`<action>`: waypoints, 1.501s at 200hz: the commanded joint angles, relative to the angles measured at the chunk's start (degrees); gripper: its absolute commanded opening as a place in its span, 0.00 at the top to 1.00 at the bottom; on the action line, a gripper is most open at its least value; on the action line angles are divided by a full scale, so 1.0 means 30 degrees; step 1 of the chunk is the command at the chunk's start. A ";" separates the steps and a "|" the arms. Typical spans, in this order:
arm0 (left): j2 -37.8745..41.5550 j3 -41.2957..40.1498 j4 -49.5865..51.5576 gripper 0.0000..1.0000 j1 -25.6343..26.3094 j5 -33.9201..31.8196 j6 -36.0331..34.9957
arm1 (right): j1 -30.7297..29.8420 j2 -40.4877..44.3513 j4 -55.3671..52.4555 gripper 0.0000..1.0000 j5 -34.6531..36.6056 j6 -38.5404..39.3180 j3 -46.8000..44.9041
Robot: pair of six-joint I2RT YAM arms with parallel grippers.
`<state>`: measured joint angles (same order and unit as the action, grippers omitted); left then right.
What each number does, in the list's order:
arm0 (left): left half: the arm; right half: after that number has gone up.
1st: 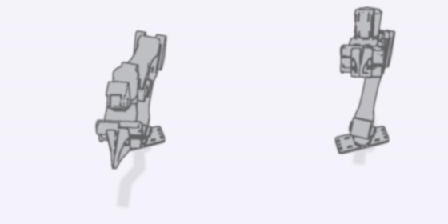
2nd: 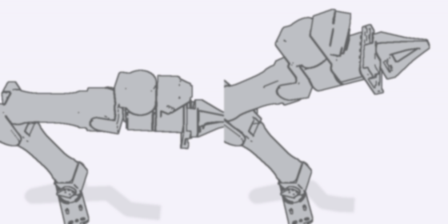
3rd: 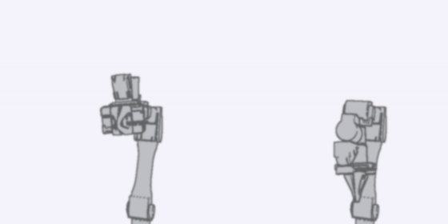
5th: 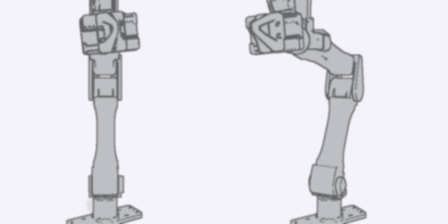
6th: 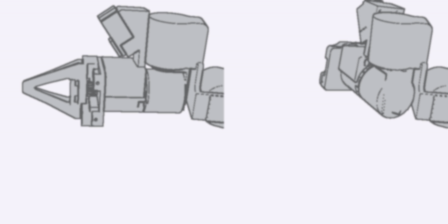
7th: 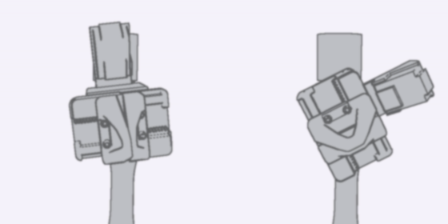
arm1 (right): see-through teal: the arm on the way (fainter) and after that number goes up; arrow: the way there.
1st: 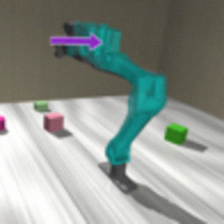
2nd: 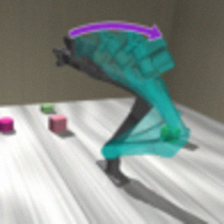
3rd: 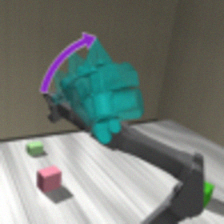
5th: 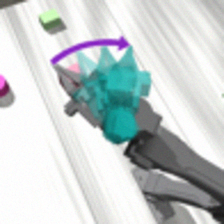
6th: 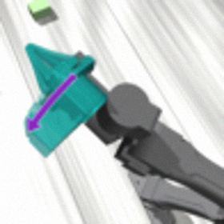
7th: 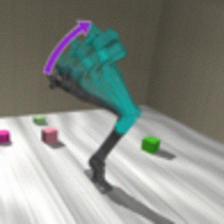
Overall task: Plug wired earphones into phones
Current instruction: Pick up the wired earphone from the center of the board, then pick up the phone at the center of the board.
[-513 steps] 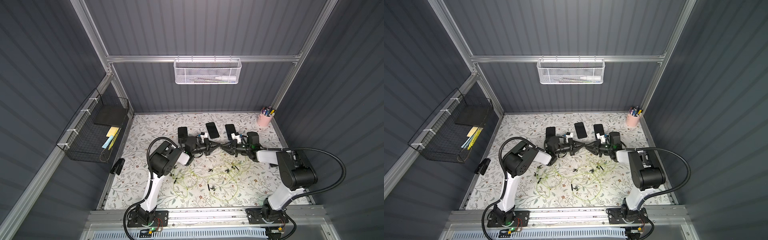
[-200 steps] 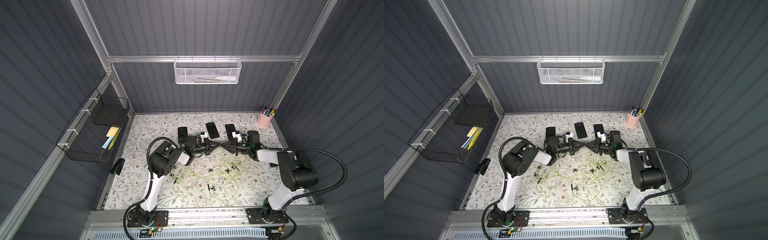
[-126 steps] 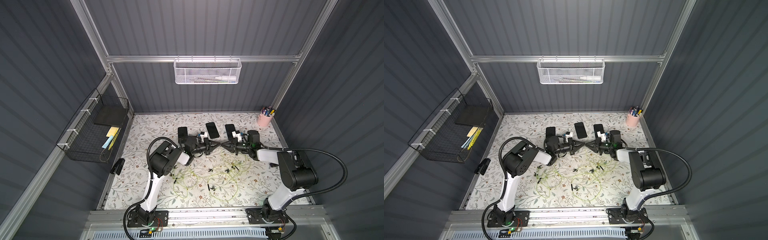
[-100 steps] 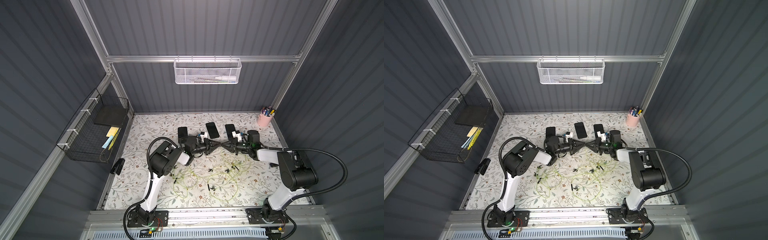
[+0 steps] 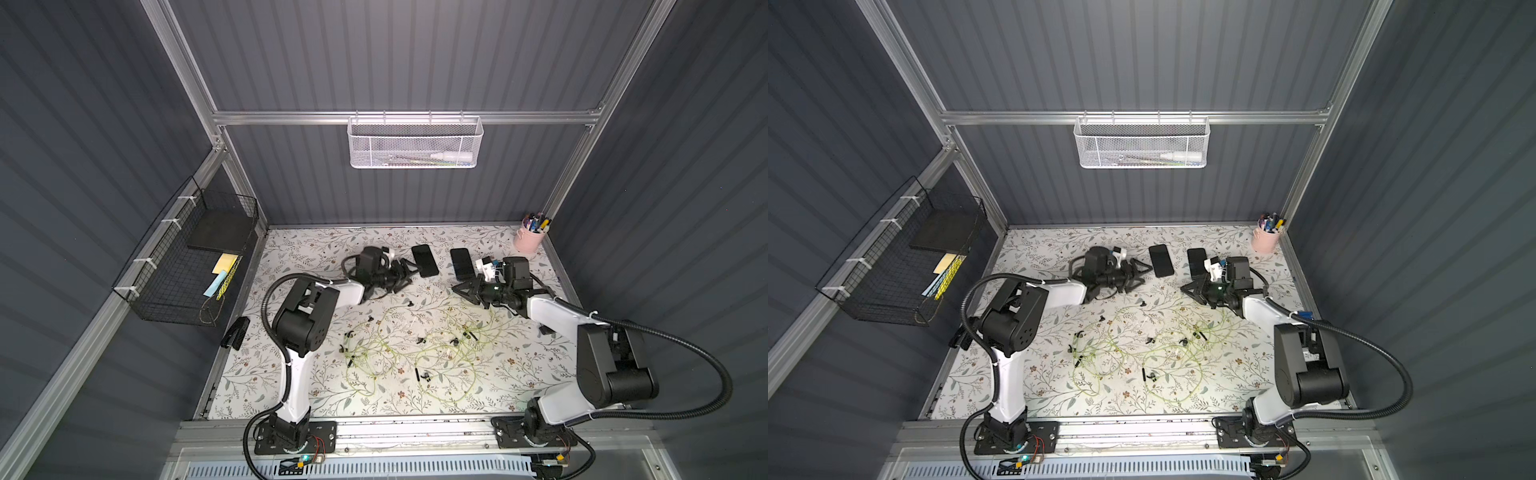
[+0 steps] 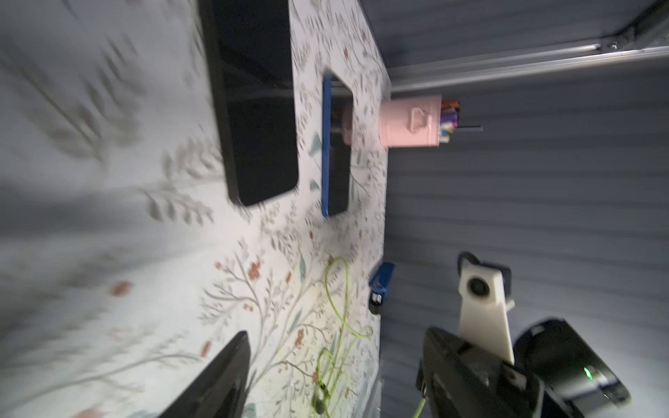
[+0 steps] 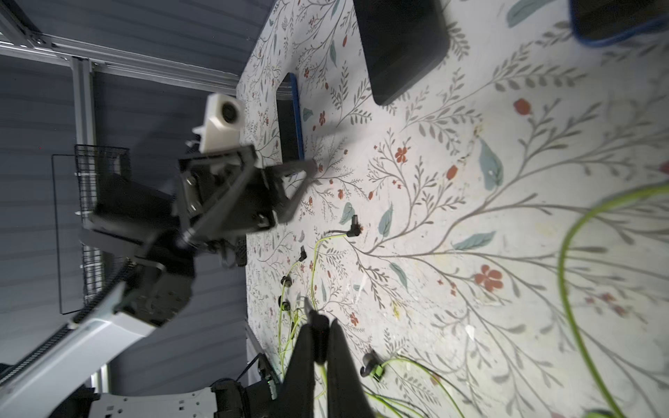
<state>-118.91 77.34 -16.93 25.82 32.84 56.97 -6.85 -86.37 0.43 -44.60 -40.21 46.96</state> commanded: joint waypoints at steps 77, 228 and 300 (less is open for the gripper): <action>-0.8250 1.8653 2.2533 0.02 -0.1401 -1.3262 -1.4879 | -0.0865 0.2676 -0.5157 0.96 0.3611 0.2708 -0.1391; -0.6929 1.4037 2.2804 0.00 -0.1374 -1.3832 -1.3436 | -0.0909 0.2865 -0.5502 0.95 0.3909 0.3461 -0.1913; -0.6078 1.2636 2.3331 0.17 -0.1291 -1.3173 -1.3747 | -0.0909 0.2738 -0.6049 0.94 0.4114 0.3805 -0.1704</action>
<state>-137.84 117.43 47.24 21.37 -7.86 16.91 -9.21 -78.22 -15.51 -32.93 -30.22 41.63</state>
